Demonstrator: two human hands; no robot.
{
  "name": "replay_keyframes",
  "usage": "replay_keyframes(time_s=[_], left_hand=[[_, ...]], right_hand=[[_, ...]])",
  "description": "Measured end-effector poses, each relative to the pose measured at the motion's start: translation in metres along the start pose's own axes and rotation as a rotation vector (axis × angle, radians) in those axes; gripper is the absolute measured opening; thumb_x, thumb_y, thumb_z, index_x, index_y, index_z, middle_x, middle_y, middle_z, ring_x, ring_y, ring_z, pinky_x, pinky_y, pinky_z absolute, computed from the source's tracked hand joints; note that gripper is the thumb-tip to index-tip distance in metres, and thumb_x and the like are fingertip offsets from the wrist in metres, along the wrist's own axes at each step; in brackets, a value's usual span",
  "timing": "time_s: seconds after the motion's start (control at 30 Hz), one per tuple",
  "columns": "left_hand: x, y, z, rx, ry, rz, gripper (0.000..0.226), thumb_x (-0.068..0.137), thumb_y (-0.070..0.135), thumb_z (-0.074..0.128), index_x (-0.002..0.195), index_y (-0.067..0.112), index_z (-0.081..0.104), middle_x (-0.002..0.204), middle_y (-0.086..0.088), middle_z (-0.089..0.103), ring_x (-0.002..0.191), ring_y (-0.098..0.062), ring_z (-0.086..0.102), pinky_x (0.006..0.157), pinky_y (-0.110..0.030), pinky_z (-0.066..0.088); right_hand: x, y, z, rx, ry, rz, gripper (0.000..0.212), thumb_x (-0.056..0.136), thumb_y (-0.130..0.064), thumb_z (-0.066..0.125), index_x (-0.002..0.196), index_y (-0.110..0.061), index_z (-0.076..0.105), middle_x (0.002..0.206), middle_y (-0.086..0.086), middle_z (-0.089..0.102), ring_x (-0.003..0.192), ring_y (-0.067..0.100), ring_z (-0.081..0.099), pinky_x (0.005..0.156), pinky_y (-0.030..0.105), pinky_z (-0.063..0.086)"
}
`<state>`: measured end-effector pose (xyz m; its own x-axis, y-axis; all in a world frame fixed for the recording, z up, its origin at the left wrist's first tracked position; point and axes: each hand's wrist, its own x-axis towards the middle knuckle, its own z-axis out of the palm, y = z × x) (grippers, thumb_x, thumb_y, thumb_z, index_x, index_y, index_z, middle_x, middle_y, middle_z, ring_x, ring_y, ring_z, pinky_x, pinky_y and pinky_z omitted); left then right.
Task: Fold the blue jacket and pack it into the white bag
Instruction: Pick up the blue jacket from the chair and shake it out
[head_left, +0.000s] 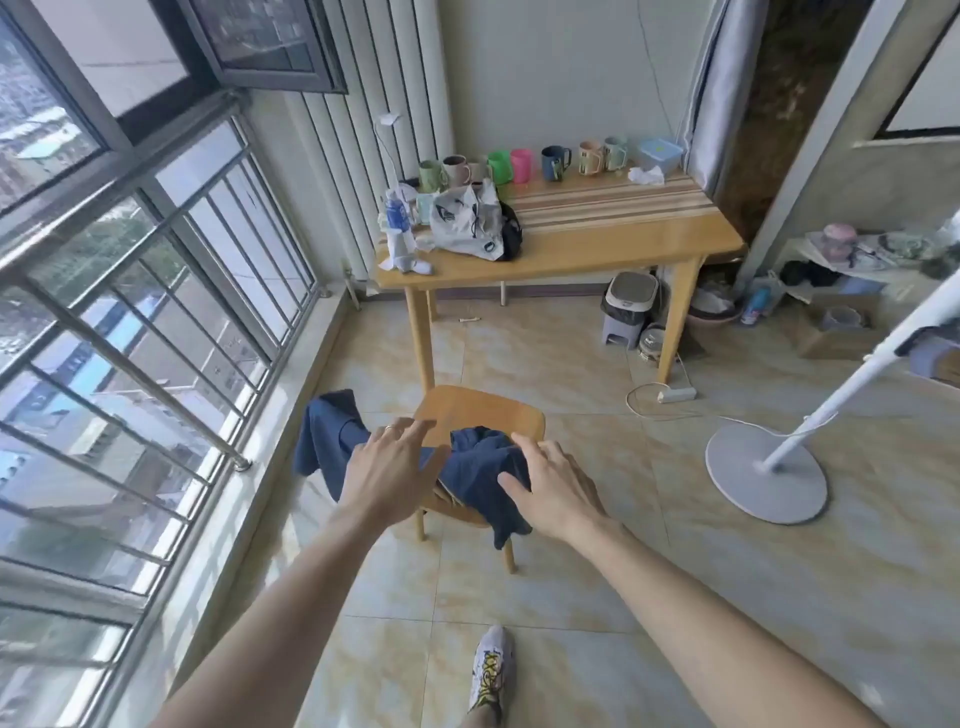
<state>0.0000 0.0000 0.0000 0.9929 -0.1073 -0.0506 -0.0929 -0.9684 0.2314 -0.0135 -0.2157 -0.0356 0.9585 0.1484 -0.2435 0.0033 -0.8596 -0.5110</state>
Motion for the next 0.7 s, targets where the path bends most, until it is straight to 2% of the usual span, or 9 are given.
replay_keyframes(time_s=[0.17, 0.27, 0.33, 0.4, 0.47, 0.53, 0.6, 0.63, 0.7], left_hand=[[0.080, -0.039, 0.053, -0.014, -0.158, 0.058, 0.049, 0.102, 0.050, 0.040, 0.145, 0.029, 0.046, 0.138, -0.004, 0.062, 0.121, -0.031, 0.061, 0.091, -0.045, 0.047], [0.121, -0.050, 0.077, 0.030, -0.280, 0.087, 0.052, 0.102, 0.052, 0.037, 0.148, 0.028, 0.039, 0.123, -0.005, 0.070, 0.108, -0.030, 0.068, 0.074, -0.040, 0.043], [0.137, -0.051, 0.091, 0.053, -0.363, 0.104, 0.051, 0.102, 0.052, 0.036, 0.145, 0.026, 0.039, 0.113, -0.005, 0.073, 0.101, -0.030, 0.069, 0.069, -0.038, 0.040], [0.148, -0.052, 0.103, 0.043, -0.423, 0.109, 0.048, 0.101, 0.052, 0.037, 0.139, 0.024, 0.044, 0.111, -0.005, 0.073, 0.101, -0.031, 0.069, 0.068, -0.038, 0.040], [0.156, -0.052, 0.110, 0.042, -0.459, 0.116, 0.046, 0.100, 0.054, 0.036, 0.135, 0.025, 0.050, 0.114, -0.004, 0.073, 0.102, -0.029, 0.068, 0.067, -0.037, 0.040], [0.165, -0.048, 0.113, 0.035, -0.505, 0.097, 0.047, 0.099, 0.055, 0.037, 0.134, 0.027, 0.052, 0.118, -0.004, 0.072, 0.105, -0.030, 0.067, 0.069, -0.037, 0.041], [0.176, -0.038, 0.107, 0.004, -0.539, 0.115, 0.054, 0.095, 0.057, 0.046, 0.139, 0.025, 0.048, 0.124, -0.006, 0.069, 0.109, -0.031, 0.066, 0.071, -0.037, 0.045], [0.184, -0.031, 0.101, -0.022, -0.538, 0.149, 0.063, 0.090, 0.059, 0.053, 0.143, 0.026, 0.043, 0.130, -0.006, 0.066, 0.112, -0.031, 0.065, 0.074, -0.038, 0.047], [0.199, -0.011, 0.079, -0.079, -0.525, 0.189, 0.086, 0.077, 0.064, 0.065, 0.149, 0.030, 0.033, 0.137, -0.004, 0.058, 0.115, -0.033, 0.063, 0.078, -0.042, 0.052]], right_hand=[[0.096, 0.001, 0.041, 0.046, -0.127, 0.181, 0.058, 0.104, -0.042, 0.042, 0.158, -0.030, 0.025, 0.154, 0.012, 0.039, 0.133, 0.036, 0.049, 0.096, 0.045, 0.048], [0.136, 0.007, 0.057, 0.091, -0.162, 0.265, 0.049, 0.105, -0.038, 0.043, 0.153, -0.027, 0.037, 0.145, 0.012, 0.048, 0.129, 0.036, 0.052, 0.096, 0.041, 0.046], [0.152, 0.013, 0.067, 0.132, -0.169, 0.335, 0.038, 0.103, -0.034, 0.047, 0.137, -0.020, 0.057, 0.135, 0.011, 0.059, 0.123, 0.034, 0.057, 0.094, 0.038, 0.046], [0.163, 0.017, 0.073, 0.184, -0.118, 0.398, 0.026, 0.098, -0.029, 0.055, 0.103, -0.010, 0.073, 0.111, 0.013, 0.072, 0.105, 0.034, 0.064, 0.085, 0.038, 0.052], [0.171, 0.022, 0.072, 0.203, -0.078, 0.454, 0.027, 0.091, -0.020, 0.061, 0.075, -0.001, 0.071, 0.080, 0.018, 0.071, 0.083, 0.036, 0.066, 0.073, 0.040, 0.054], [0.179, 0.025, 0.061, 0.261, -0.071, 0.523, 0.022, 0.084, -0.016, 0.068, 0.068, -0.003, 0.073, 0.065, 0.011, 0.068, 0.071, 0.030, 0.065, 0.070, 0.036, 0.056], [0.187, 0.022, 0.041, 0.465, -0.038, 0.601, 0.008, 0.078, -0.013, 0.078, 0.070, -0.013, 0.080, 0.068, -0.001, 0.074, 0.073, 0.021, 0.072, 0.076, 0.031, 0.061], [0.192, 0.018, 0.027, 0.606, -0.001, 0.626, 0.008, 0.075, -0.010, 0.082, 0.071, -0.017, 0.081, 0.073, -0.001, 0.077, 0.072, 0.018, 0.073, 0.076, 0.030, 0.063], [0.201, 0.006, -0.005, 0.855, 0.061, 0.601, 0.013, 0.074, -0.005, 0.085, 0.072, -0.017, 0.079, 0.082, 0.006, 0.079, 0.069, 0.017, 0.072, 0.067, 0.024, 0.061]])
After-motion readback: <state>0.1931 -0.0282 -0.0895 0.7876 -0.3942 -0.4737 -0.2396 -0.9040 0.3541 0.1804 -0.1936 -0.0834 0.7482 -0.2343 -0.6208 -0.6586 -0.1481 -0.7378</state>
